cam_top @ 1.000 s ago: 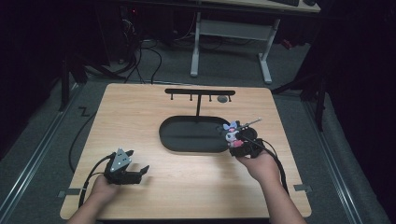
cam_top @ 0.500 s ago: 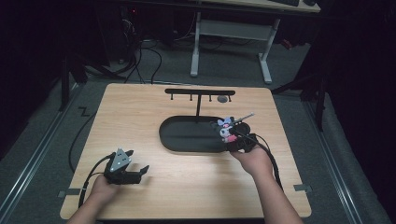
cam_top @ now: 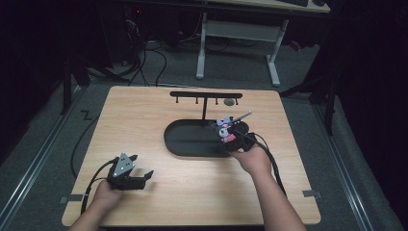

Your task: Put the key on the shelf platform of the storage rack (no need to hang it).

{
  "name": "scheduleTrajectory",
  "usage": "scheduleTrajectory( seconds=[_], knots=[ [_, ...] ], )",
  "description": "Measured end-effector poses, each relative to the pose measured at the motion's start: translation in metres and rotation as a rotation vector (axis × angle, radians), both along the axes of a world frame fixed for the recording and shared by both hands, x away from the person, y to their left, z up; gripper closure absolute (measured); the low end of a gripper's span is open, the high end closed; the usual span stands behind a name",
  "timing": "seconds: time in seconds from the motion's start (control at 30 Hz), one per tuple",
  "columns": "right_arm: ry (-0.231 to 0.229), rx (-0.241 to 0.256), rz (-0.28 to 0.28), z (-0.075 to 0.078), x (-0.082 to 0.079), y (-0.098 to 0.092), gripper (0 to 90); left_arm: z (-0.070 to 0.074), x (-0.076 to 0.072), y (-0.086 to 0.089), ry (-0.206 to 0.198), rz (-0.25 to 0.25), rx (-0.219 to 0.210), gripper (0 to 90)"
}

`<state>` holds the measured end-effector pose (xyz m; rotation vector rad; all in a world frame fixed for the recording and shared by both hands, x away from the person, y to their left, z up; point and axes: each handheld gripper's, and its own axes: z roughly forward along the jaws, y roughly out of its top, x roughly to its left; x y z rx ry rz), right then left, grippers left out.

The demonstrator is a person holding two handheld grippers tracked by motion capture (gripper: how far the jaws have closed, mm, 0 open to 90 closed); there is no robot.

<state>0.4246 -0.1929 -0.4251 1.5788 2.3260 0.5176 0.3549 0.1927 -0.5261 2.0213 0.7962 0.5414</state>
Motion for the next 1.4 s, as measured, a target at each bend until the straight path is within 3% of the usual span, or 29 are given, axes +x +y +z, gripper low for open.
scheduleTrajectory(
  seconds=[1.07, 1.4],
  knots=[
    [0.025, 0.013, -0.014, -0.027, 0.035, 0.018, 47.6, 0.000, 0.000, 0.001, 0.004, 0.000, -0.005, 15.4],
    [0.025, -0.016, 0.004, -0.032, 0.047, 0.032, 47.6, 0.000, 0.000, 0.002, 0.004, 0.001, -0.009, 15.4]
  ],
)
